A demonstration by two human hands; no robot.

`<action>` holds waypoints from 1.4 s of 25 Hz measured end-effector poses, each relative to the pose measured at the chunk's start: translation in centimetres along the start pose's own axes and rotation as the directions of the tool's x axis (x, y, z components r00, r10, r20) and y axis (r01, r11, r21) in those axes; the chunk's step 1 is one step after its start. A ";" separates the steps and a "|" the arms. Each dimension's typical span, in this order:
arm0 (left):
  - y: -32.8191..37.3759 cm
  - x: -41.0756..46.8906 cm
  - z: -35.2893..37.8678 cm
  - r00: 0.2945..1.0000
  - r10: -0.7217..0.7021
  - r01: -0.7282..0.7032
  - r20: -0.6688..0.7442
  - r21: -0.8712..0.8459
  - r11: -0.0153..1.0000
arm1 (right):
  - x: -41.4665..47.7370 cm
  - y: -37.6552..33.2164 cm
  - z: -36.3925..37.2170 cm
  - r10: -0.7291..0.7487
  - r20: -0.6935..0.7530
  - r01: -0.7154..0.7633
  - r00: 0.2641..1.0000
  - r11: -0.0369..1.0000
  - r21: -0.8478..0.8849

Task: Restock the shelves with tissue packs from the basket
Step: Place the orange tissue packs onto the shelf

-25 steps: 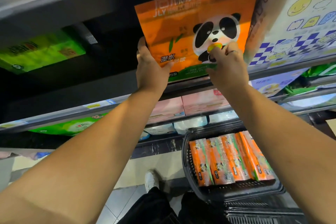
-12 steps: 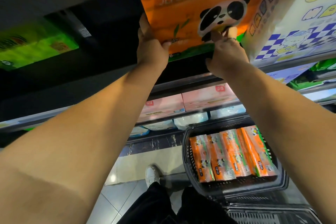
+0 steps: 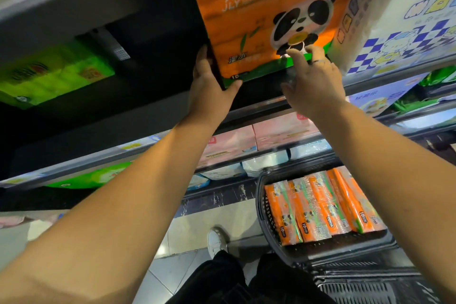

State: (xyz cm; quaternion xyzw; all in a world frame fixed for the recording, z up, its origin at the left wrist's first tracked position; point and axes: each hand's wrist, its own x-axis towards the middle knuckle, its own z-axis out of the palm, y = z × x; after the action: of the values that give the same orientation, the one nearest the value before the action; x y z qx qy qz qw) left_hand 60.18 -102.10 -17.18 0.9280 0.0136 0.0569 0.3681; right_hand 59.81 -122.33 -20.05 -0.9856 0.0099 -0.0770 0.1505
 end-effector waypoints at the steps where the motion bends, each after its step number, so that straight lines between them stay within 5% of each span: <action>1: -0.2 -0.9 -0.3 1.000 -0.013 0.013 -0.001 0.002 1.000 | -0.8 -0.3 -0.1 -0.008 -0.019 0.008 1.000 1.000 -0.011; 3: -0.7 -3.0 -0.6 0.999 0.003 -0.005 0.032 0.058 0.998 | -2.9 -0.7 -0.1 -0.003 -0.043 0.001 0.999 0.999 -0.035; 6: -1.5 -6.4 -0.5 0.965 0.214 -0.238 0.150 0.162 0.958 | -6.9 -1.3 0.4 0.053 -0.038 -0.053 0.998 0.998 -0.019; 10: -3.0 -8.8 0.6 0.832 0.463 -0.526 0.305 0.169 0.834 | -13.6 -1.3 1.9 0.080 -0.075 -0.083 0.994 0.996 -0.028; 15: -5.4 -12.2 2.6 0.690 0.545 -0.656 0.476 0.093 0.749 | -21.7 -1.1 3.8 0.297 0.015 -0.295 0.955 0.953 -0.068; 24: -11.8 -15.8 8.5 0.465 0.482 -0.735 0.743 0.020 0.678 | -31.7 -1.7 11.4 0.603 0.161 -0.597 0.781 0.797 -0.088; 28: -14.6 -16.8 12.3 0.382 0.409 -0.761 0.829 0.031 0.648 | -33.7 -1.4 15.9 0.703 0.309 -0.721 0.641 0.689 -0.071; 35: -18.9 -17.2 21.9 0.222 0.256 -0.851 0.941 0.058 0.523 | -35.4 2.5 24.5 0.722 0.505 -0.813 0.473 0.578 -0.065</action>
State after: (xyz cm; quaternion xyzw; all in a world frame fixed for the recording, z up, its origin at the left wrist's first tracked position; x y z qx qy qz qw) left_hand 45.94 -104.43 -47.55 0.8133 -0.5102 -0.2781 -0.0303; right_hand 28.68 -115.98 -49.20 -0.8416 0.4074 0.2449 0.2566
